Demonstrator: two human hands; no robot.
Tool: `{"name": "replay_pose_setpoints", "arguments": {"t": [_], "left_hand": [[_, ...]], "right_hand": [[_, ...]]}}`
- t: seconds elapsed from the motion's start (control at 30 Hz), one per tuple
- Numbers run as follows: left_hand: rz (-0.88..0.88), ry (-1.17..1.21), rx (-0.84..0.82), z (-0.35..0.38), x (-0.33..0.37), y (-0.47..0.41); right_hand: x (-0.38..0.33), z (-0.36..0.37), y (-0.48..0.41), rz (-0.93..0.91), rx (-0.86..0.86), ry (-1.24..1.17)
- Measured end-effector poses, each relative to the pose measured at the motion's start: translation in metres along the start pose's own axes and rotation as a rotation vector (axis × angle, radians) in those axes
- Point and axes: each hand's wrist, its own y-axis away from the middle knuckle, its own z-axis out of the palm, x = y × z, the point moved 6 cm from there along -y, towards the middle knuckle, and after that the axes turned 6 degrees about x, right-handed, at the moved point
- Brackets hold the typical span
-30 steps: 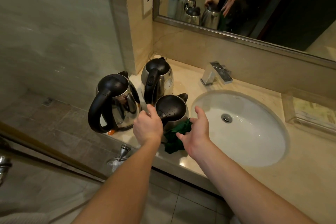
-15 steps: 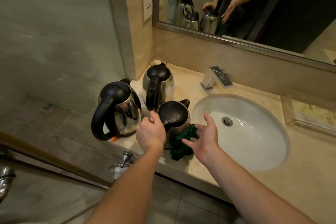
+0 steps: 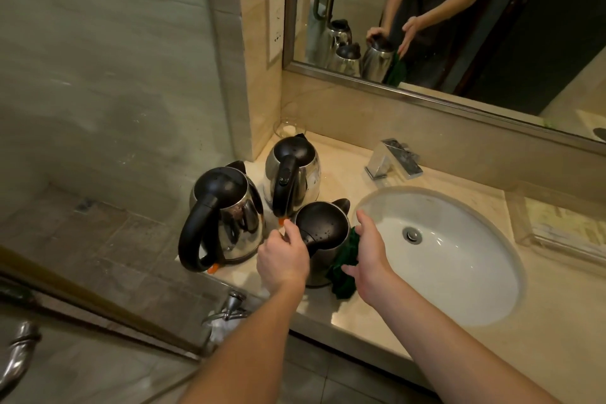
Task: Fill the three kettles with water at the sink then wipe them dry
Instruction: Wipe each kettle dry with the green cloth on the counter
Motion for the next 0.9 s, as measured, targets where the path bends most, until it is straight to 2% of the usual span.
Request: {"name": "replay_pose_setpoints", "arguments": {"t": [0.33,0.63,0.9], "left_hand": [[-0.002,0.002,-0.02,0.003,-0.003,-0.003],[-0.016,-0.004,0.047,0.002,-0.003,-0.002],[0.006,-0.011,0.134,-0.002,0.003,0.001]], "right_hand": [[0.005,-0.009,-0.032,0.063,0.001,0.123],[-0.01,-0.022,-0.042,0.01,-0.012,0.091],[-0.002,-0.017,-0.062,-0.054,-0.076,0.182]]}}
